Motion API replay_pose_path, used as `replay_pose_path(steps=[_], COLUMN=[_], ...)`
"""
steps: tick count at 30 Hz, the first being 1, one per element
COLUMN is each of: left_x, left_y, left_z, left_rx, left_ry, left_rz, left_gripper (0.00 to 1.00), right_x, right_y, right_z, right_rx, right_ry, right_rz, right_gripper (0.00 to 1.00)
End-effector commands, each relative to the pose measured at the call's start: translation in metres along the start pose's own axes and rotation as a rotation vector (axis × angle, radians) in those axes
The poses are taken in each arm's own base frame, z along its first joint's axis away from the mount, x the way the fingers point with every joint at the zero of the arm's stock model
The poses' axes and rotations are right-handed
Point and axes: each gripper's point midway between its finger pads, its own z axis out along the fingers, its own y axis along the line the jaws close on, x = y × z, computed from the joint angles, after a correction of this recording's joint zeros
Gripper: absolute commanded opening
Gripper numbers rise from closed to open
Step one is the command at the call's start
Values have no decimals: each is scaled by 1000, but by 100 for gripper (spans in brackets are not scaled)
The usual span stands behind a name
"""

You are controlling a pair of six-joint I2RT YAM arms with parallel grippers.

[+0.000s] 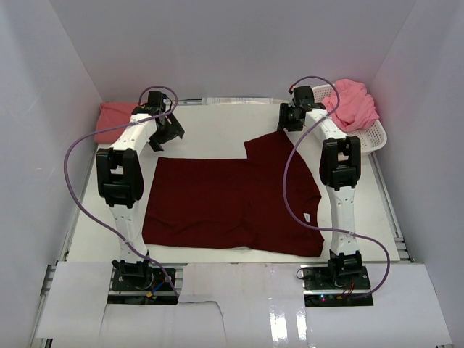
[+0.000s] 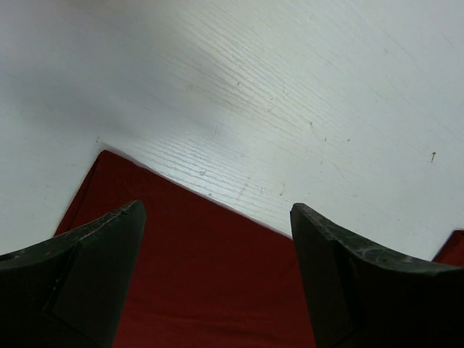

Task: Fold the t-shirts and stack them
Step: Grap the side of the flattened tshirt furthest away from the robot with both arms

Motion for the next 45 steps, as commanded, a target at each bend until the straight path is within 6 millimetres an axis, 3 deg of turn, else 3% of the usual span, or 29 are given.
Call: replay_pose_path(steps=[1,6,17,21,25,30,37,45], left_x=[-17,-16,-11,-2,-2,-5,-13,9], left_y=[-5,1,20,28,32,35,35,47], left_z=[-14,-12,-4,1,6,18,19,24], left_rx=[29,23,-21,-34,-41,-42,-54,-82], left_ry=[-45,-47,-35,-15,-13,1,-15,32], left_rz=[8,11,10,8,3,-18,-13,-24], left_gripper=[92,92,92,92,92,87,77,68], right_x=[-4,12,25,27,24,19,9,5], right_y=[3,1,3,6,1,1,2,3], right_z=[10,19,31,33,32,26,17,13], right_rx=[-36,-37,52,50,87,95,102,102], right_ry=[-14,22,65,78,69,54,28,20], right_rz=[-2,-15,-133,-146,-158,-168,-182,-180], right_gripper=[56,40,37,15,8,8,8,8])
